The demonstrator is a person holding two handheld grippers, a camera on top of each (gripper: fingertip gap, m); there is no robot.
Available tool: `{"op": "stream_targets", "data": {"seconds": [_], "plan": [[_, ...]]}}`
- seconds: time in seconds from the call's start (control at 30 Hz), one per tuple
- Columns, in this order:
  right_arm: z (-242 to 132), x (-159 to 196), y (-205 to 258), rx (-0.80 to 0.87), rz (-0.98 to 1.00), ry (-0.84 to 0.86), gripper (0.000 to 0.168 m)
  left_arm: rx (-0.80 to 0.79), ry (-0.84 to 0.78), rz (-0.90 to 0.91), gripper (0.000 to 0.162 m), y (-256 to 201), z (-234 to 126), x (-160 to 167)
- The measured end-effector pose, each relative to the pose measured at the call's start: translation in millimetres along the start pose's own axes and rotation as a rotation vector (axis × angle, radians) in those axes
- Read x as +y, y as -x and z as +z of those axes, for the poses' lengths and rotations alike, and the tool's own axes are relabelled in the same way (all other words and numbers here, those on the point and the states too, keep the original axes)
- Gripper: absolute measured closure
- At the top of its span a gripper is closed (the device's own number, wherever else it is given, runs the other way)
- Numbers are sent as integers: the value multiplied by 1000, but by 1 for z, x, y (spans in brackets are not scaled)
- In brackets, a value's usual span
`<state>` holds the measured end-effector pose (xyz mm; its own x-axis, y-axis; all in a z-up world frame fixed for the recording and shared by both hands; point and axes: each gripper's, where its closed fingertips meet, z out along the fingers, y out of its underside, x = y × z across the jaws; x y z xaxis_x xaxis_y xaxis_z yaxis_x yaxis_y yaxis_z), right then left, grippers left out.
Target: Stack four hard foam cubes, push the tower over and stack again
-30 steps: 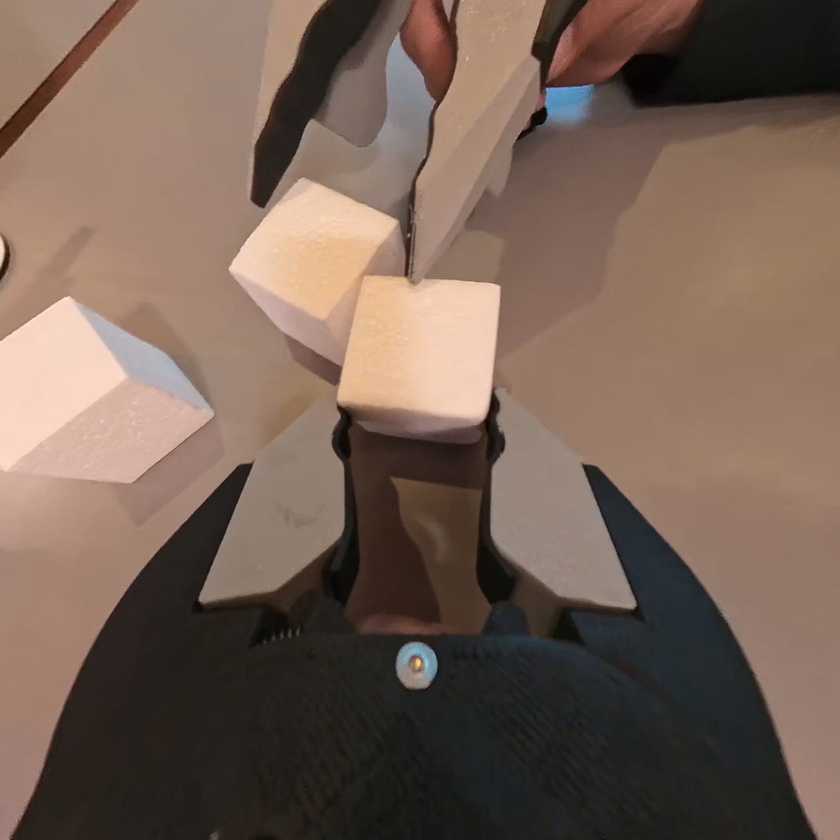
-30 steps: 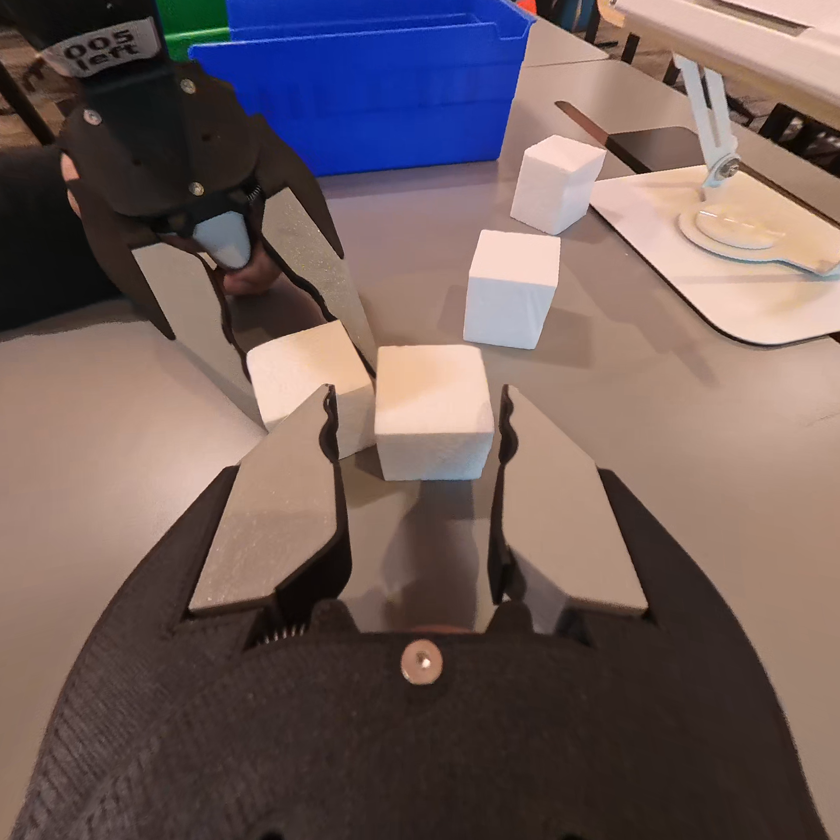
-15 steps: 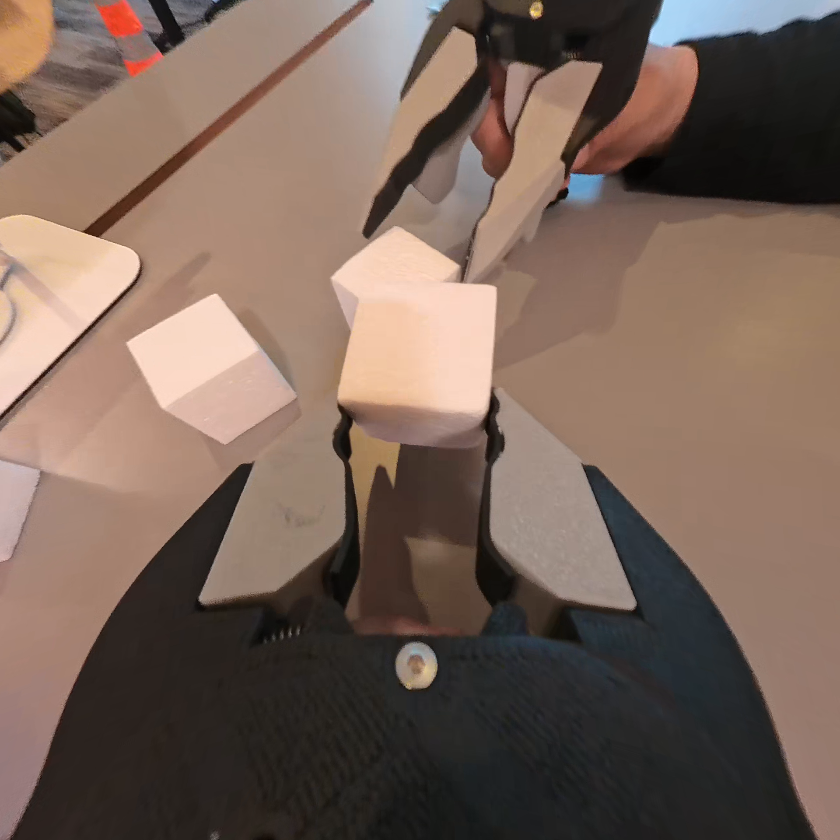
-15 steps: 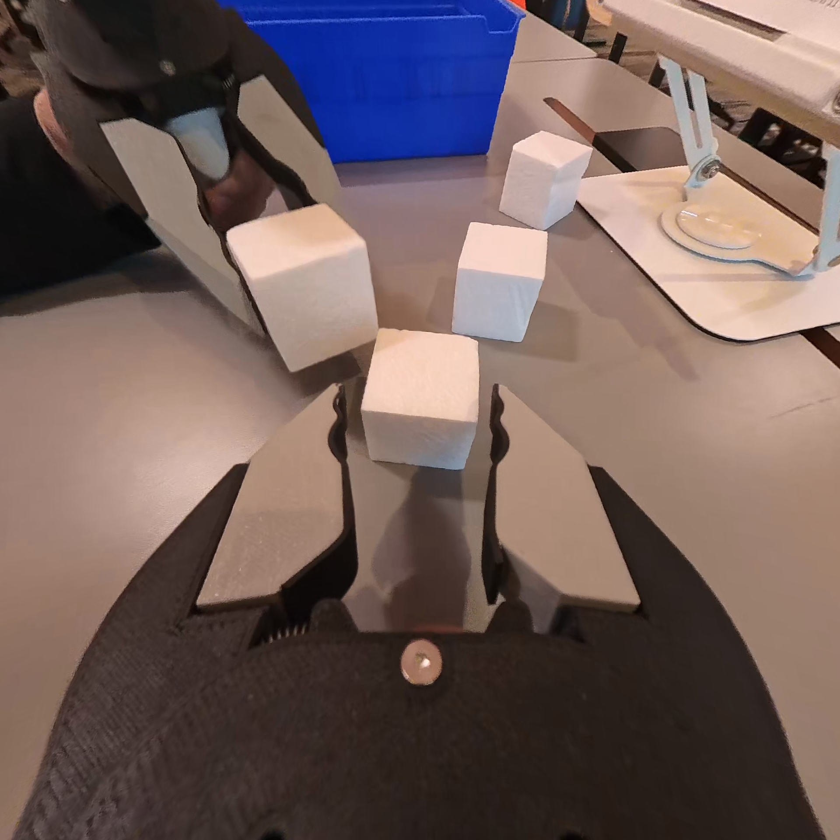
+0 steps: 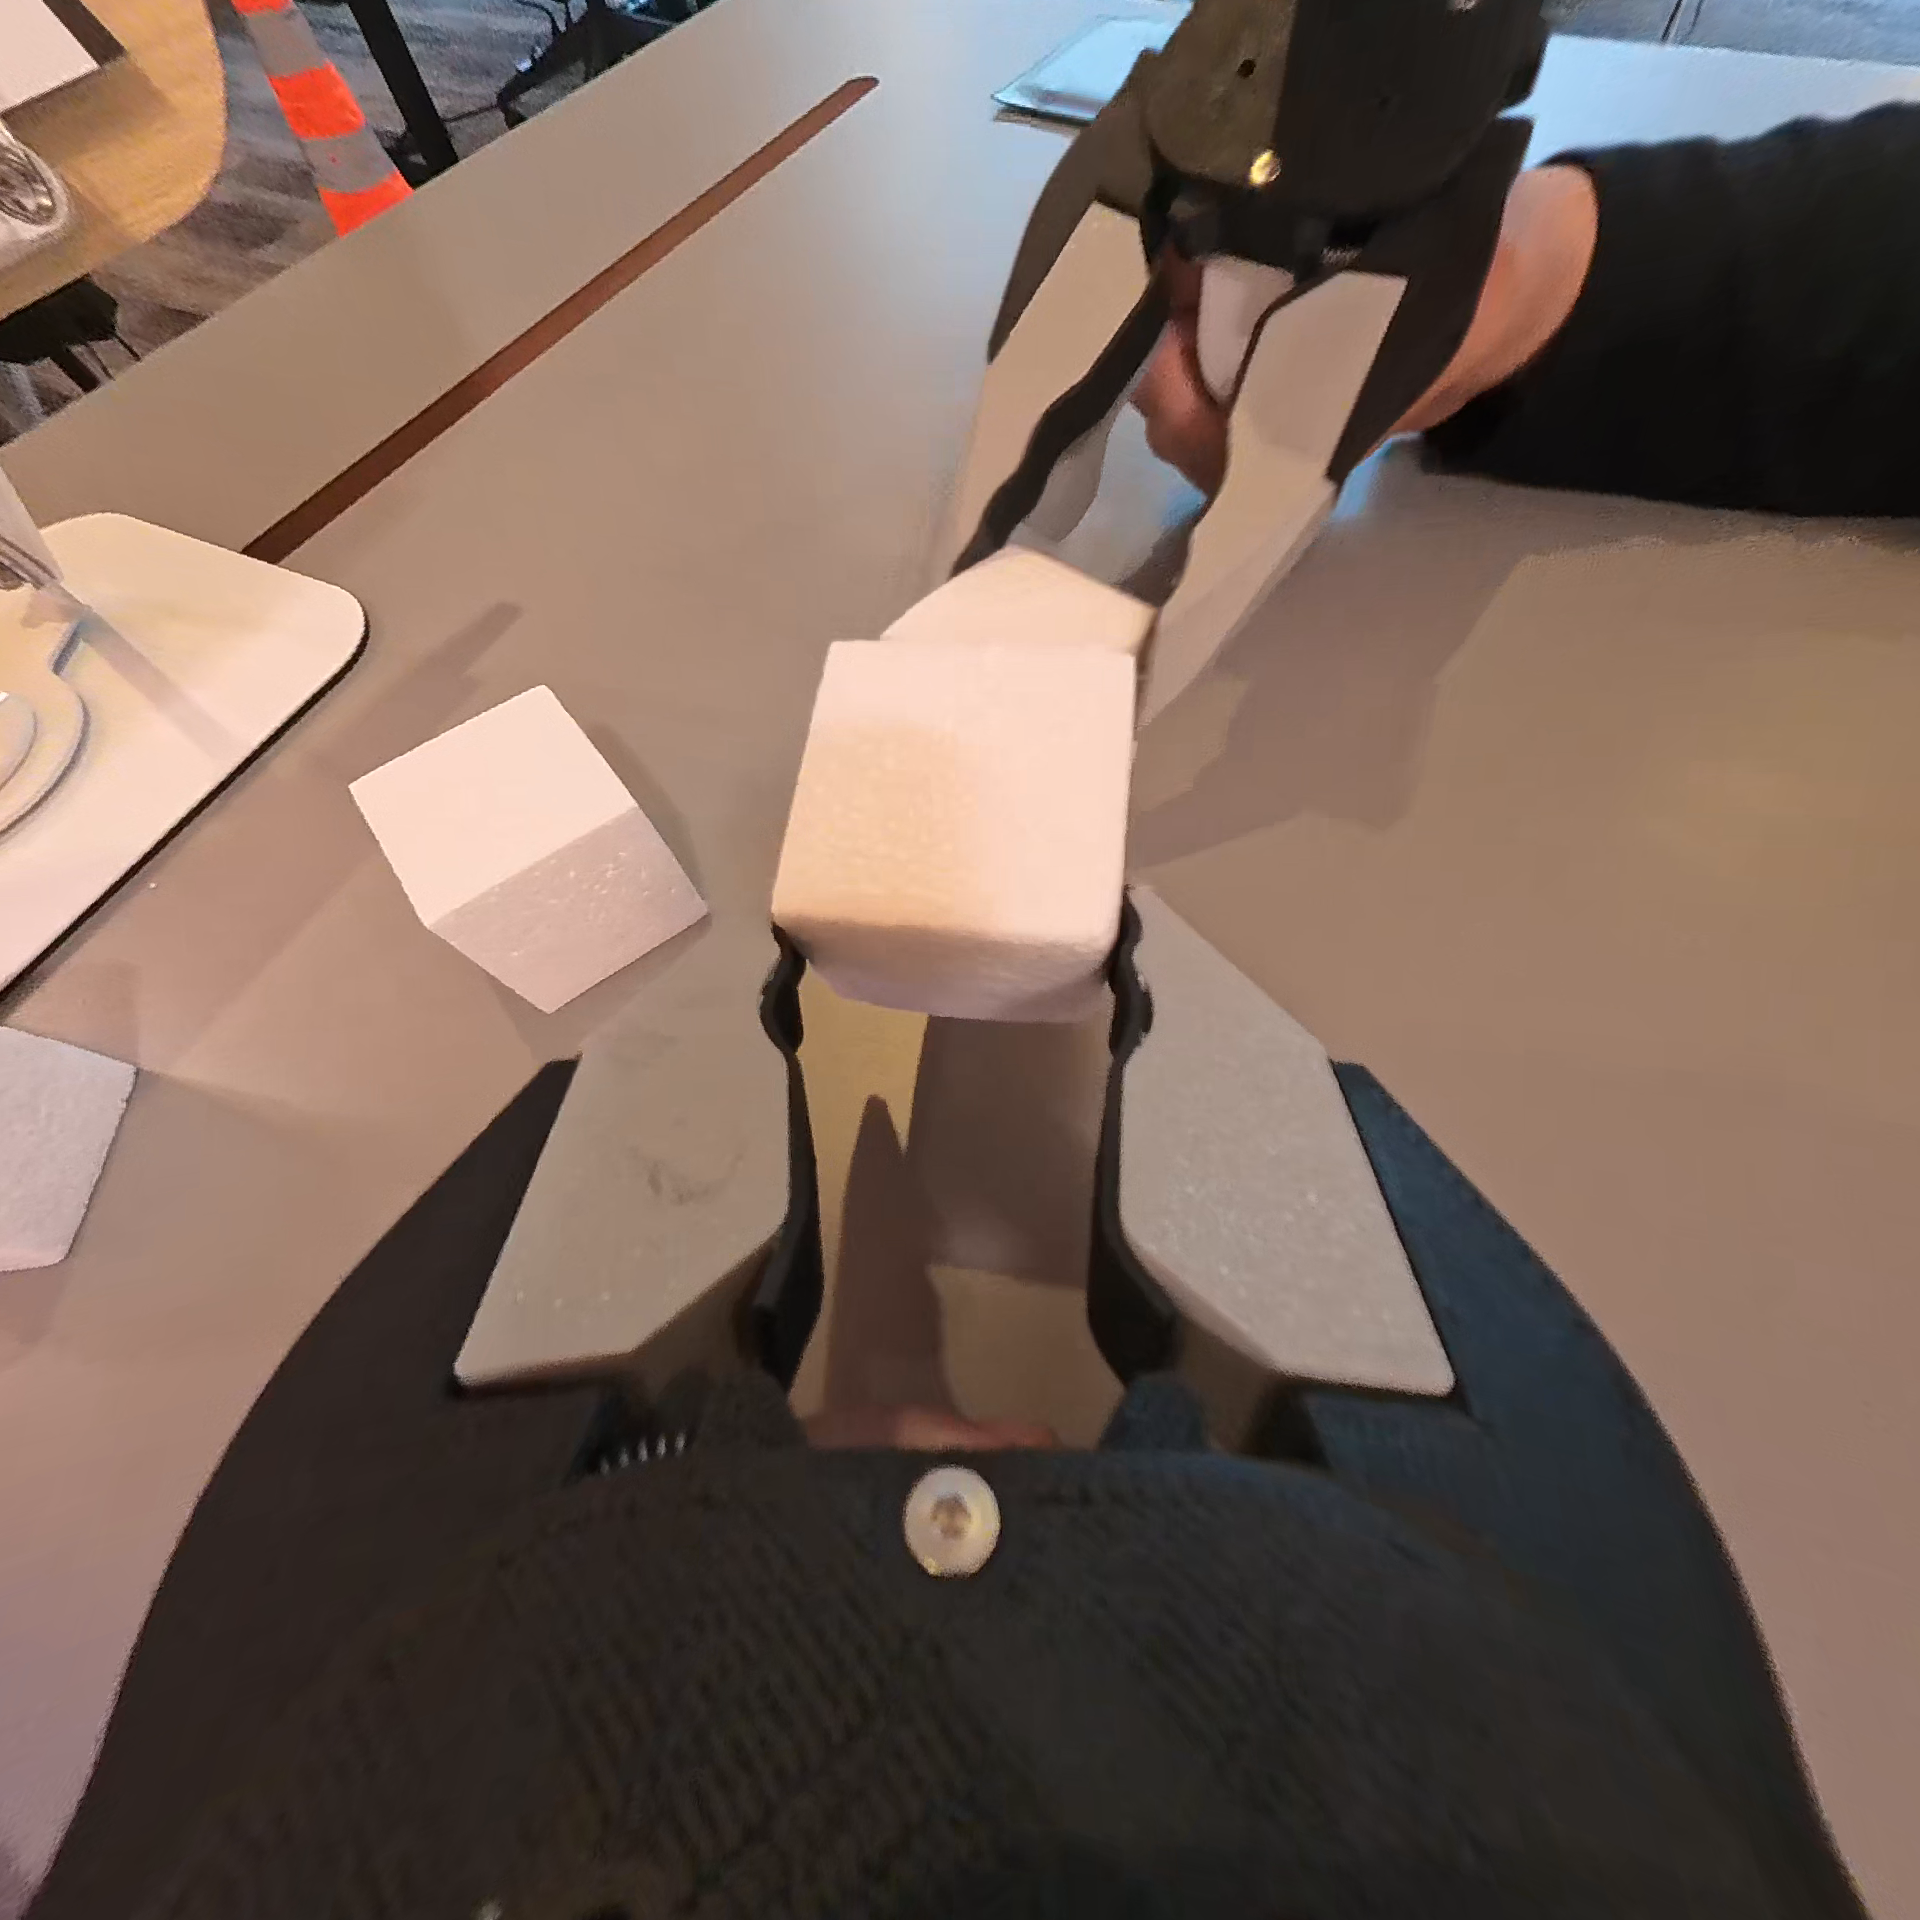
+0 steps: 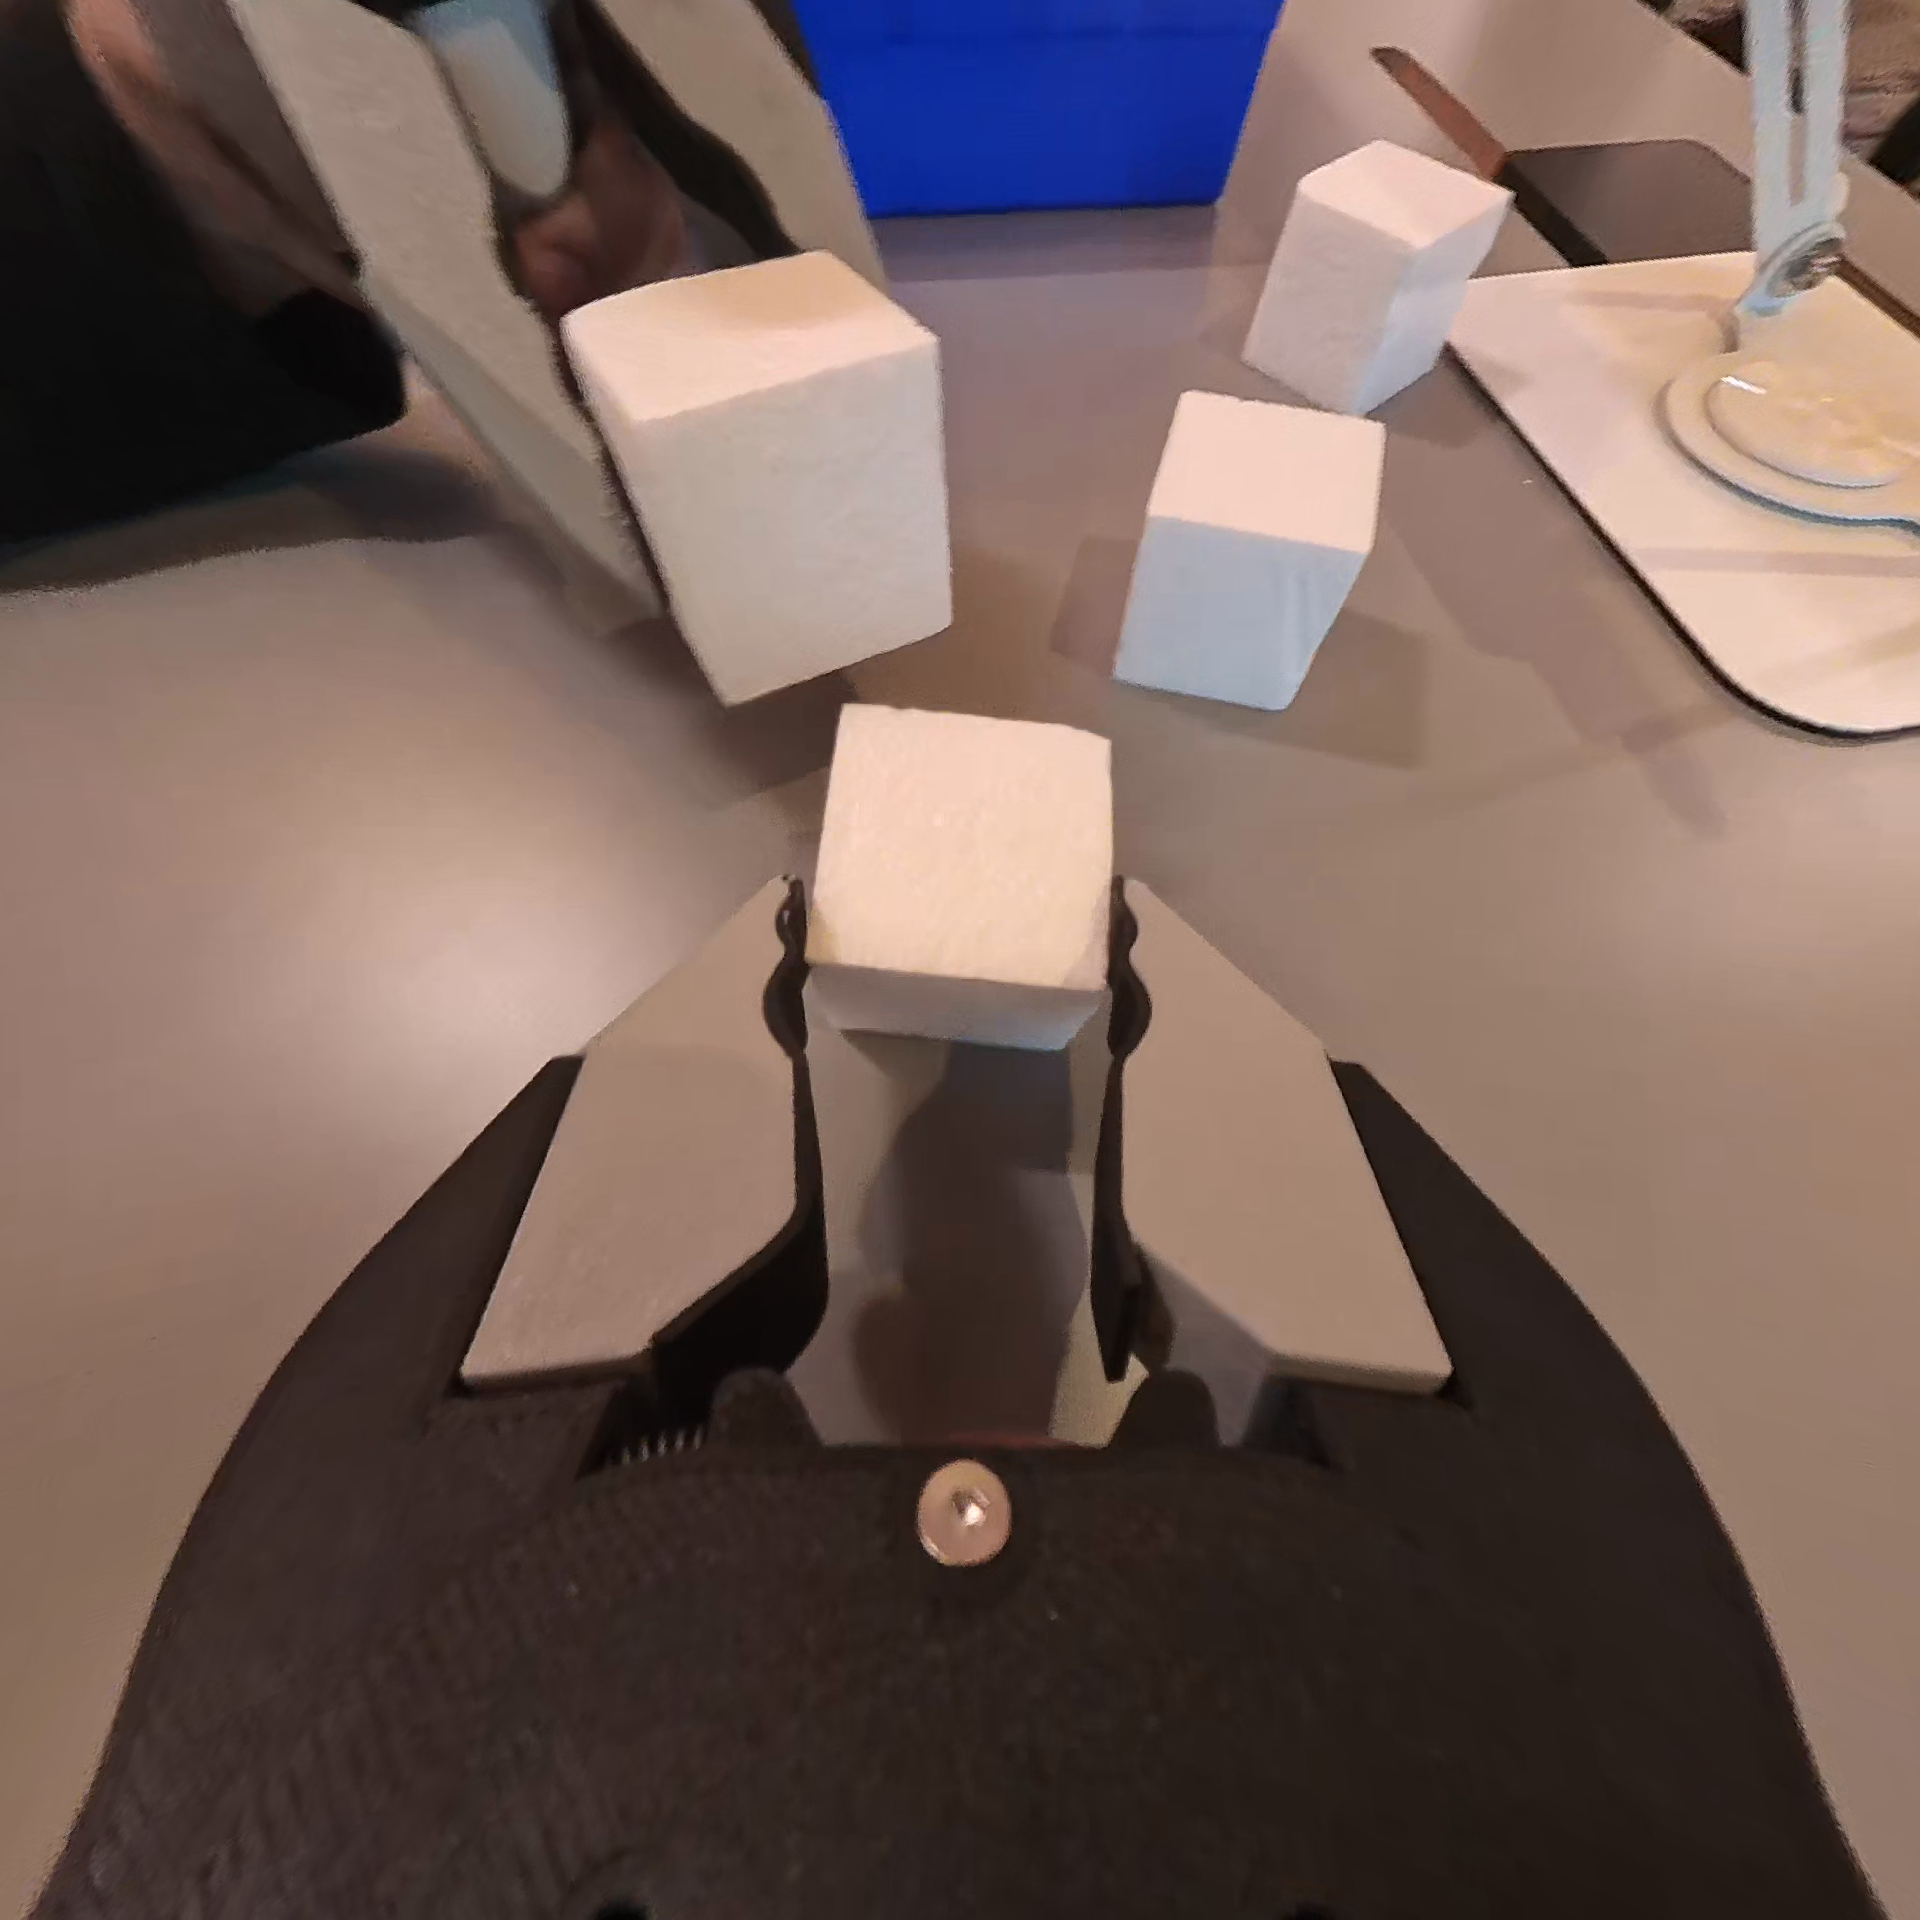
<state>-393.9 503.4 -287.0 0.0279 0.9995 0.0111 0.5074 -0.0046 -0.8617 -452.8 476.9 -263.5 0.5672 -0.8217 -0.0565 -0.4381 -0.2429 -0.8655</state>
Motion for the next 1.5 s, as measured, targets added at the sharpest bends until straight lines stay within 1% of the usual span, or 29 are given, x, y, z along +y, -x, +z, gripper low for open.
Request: {"op": "stream_targets", "data": {"seconds": [0.13, 0.23, 0.43, 0.5, 0.63, 0.9, 1.0, 1.03, 1.2, 1.33, 1.43, 1.5], "plan": [[-29, 16, 25, -124, -23, 11, 113, 30, 25, 10, 105, -7, 7, 4], [-44, 23, 46, -203, -21, 15, 113, 48, 63, 34, 105, -14, 15, 9], [-39, 26, 64, -204, -60, 30, 111, 95, 98, 69, 105, -30, 27, 14], [-35, 30, 64, -188, -72, 55, 109, 103, 112, 80, 105, -33, 30, 17], [-31, 28, 61, -153, -90, 57, 112, 101, 117, 79, 105, -33, 32, 18], [-11, 16, 45, -176, -128, 50, 112, 116, -7, 63, 105, -28, 7, -3], [-9, 14, 41, -176, -122, 47, 111, 116, -31, 57, 105, -27, 3, -7], [-10, 14, 41, -171, -122, 42, 109, 122, -34, 56, 105, -28, 4, -8], [-34, 13, 45, -162, -82, -9, 101, 169, -83, 45, 105, -37, 1, -18], [-56, 14, 49, -146, -17, -101, 103, 244, -159, 27, 105, -52, -3, -39], [-67, 11, 47, -125, 14, -153, 103, 238, -124, 77, 105, -54, 5, -41], [-70, 12, 42, -98, 19, -154, 105, 265, -119, 90, 105, -57, 8, -50]]}}
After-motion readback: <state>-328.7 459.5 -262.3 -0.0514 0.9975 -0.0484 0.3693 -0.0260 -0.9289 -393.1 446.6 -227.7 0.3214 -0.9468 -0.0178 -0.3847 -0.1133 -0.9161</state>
